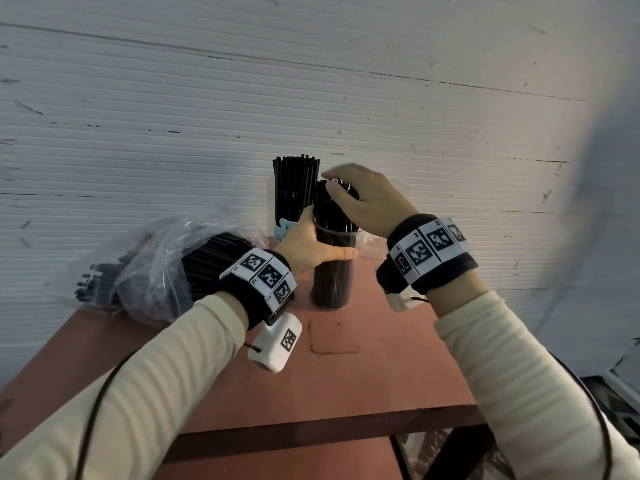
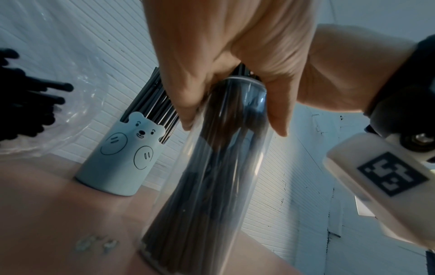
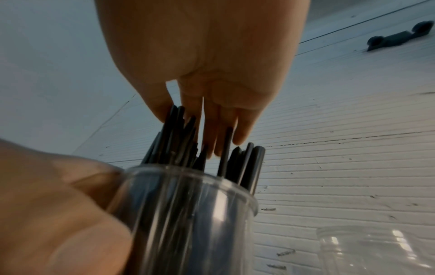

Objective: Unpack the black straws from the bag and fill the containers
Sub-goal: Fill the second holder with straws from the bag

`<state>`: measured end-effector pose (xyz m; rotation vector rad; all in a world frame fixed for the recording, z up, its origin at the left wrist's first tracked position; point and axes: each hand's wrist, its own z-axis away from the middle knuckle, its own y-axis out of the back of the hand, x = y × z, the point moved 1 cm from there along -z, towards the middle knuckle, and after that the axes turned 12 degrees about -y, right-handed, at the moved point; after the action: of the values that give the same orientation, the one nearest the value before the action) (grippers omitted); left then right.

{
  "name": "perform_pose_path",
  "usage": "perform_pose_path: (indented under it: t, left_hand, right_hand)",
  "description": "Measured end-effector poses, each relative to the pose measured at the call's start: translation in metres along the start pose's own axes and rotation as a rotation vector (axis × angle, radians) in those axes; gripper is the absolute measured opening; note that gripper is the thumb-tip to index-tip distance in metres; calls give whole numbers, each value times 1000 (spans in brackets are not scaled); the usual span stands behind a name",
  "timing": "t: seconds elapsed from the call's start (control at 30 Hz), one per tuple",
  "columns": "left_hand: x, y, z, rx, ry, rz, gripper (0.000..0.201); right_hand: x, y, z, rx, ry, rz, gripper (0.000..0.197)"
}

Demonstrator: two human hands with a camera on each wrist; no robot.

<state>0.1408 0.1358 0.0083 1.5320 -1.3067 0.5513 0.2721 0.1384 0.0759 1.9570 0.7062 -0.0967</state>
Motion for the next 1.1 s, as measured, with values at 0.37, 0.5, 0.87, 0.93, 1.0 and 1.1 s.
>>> perform_pose_path:
  t: [0.37, 0.5, 0.87, 0.93, 1.0, 1.1]
  left_hand:
    - [-5, 47, 23, 210, -59, -73, 74]
    - [0, 93, 42, 391, -150, -210, 40]
    - [-30, 169, 78, 133, 115, -579, 42]
    - [-33, 170, 80, 78, 114, -567, 46]
    - [-36, 173, 83, 80, 106, -574, 50]
    - [-40, 180, 84, 110, 92, -567, 62]
  right_hand:
    - [-34, -5, 15, 301, 173, -207, 27]
    - [-63, -30, 22, 174, 161, -300, 14]
    - [-118, -134, 11, -550, 73, 84, 36]
    - [-125, -143, 7, -537, 106, 158, 34]
    - [-130, -148, 4, -541, 115, 226, 34]
    - [-133, -155, -2, -562, 74, 243, 40]
